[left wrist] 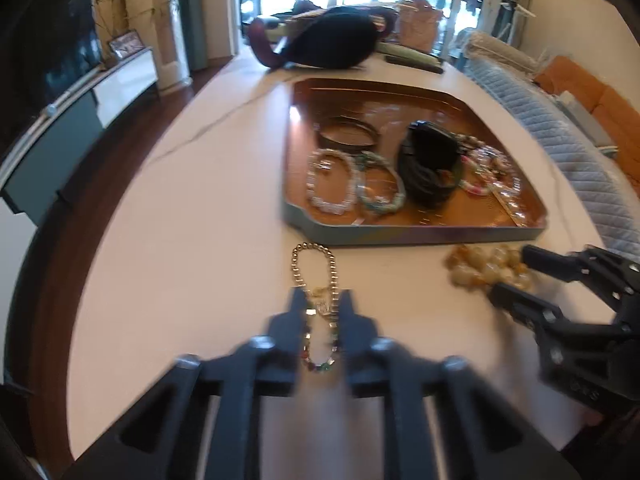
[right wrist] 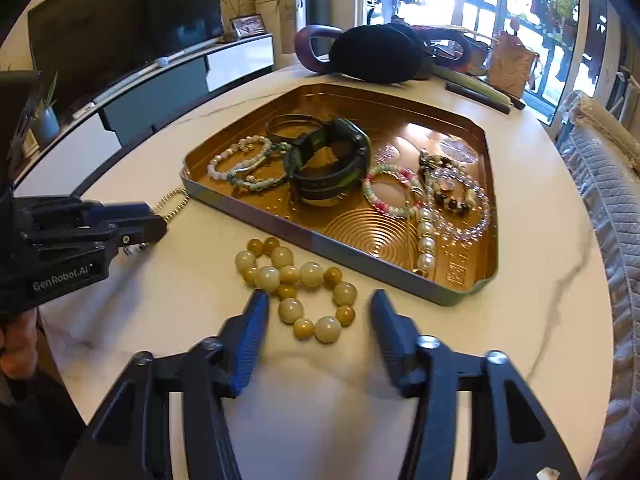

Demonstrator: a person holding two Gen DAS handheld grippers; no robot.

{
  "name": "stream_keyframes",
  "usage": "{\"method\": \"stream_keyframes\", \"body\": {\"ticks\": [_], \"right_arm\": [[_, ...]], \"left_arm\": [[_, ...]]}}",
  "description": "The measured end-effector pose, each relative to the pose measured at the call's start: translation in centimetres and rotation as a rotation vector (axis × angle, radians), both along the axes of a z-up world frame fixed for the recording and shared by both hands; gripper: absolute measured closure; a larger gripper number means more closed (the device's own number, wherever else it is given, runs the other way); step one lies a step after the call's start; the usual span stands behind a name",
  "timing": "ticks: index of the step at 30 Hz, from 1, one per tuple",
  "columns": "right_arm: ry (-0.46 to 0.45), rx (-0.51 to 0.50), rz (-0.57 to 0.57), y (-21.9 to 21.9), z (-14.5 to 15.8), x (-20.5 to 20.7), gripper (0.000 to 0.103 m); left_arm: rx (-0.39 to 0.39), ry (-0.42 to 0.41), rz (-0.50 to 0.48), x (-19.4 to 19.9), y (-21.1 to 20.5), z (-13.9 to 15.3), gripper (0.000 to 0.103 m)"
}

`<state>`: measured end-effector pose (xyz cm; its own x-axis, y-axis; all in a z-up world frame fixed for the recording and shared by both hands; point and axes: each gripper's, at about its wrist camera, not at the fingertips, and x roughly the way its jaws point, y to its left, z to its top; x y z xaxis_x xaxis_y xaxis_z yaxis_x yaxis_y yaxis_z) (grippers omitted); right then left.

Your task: Organize jewelry

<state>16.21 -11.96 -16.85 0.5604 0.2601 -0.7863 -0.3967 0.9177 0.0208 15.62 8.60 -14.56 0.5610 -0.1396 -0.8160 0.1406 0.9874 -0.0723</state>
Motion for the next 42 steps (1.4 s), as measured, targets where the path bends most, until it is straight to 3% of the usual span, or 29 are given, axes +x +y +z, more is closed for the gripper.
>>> {"method": "stream_keyframes", "body": {"ticks": [1, 2, 8, 17, 21, 27, 33, 38, 40, 42], "right_arm": [[0.0, -0.008, -0.004, -0.1, 0.1, 0.2, 0.079], [0.006, -0.004, -0.003, -0.2, 0.1, 0.3, 0.082], [0.031, 0.067, -0.011, -1.2, 0.2, 0.5, 0.083], [-0.026, 0.109, -0.014, -1.9, 2.2, -0.4, 0.083], [-0.03, 0.124, -0.015, -2.4, 2.8, -0.7, 0.083], [-0.029, 0.139, -0.017, -3.1, 3.2, -1.0, 0.083], [-0.033, 0.145, -0.013, -3.5, 3.5, -1.1, 0.083], [-0.026, 0.152, -0.017, -4.0, 3.6, -1.1, 0.082], [-0.026, 0.153, -0.016, -4.1, 3.6, -1.1, 0.082], [-0.026, 0.152, -0.012, -4.2, 3.6, -1.1, 0.082]], "left_arm": [[-0.027, 0.008, -0.012, -0.1, -0.1, 0.2, 0.092], [-0.047, 0.015, -0.013, -0.1, -0.1, 0.1, 0.094], [-0.092, 0.029, -0.021, -1.0, -0.6, 0.3, 0.103], [-0.122, -0.011, -0.048, -2.0, -1.6, 1.8, 0.103], [-0.117, 0.02, -0.094, -2.0, -2.4, 1.3, 0.103], [-0.01, 0.027, -0.137, -2.2, -4.7, 0.2, 0.096], [0.0, 0.018, -0.126, -1.7, -5.0, -0.3, 0.089], [-0.003, 0.006, -0.166, -1.8, -5.7, -0.4, 0.066], [0.044, -0.022, -0.173, -2.1, -6.3, -0.4, 0.065], [0.037, -0.024, -0.178, -2.0, -6.3, -0.4, 0.07]]}}
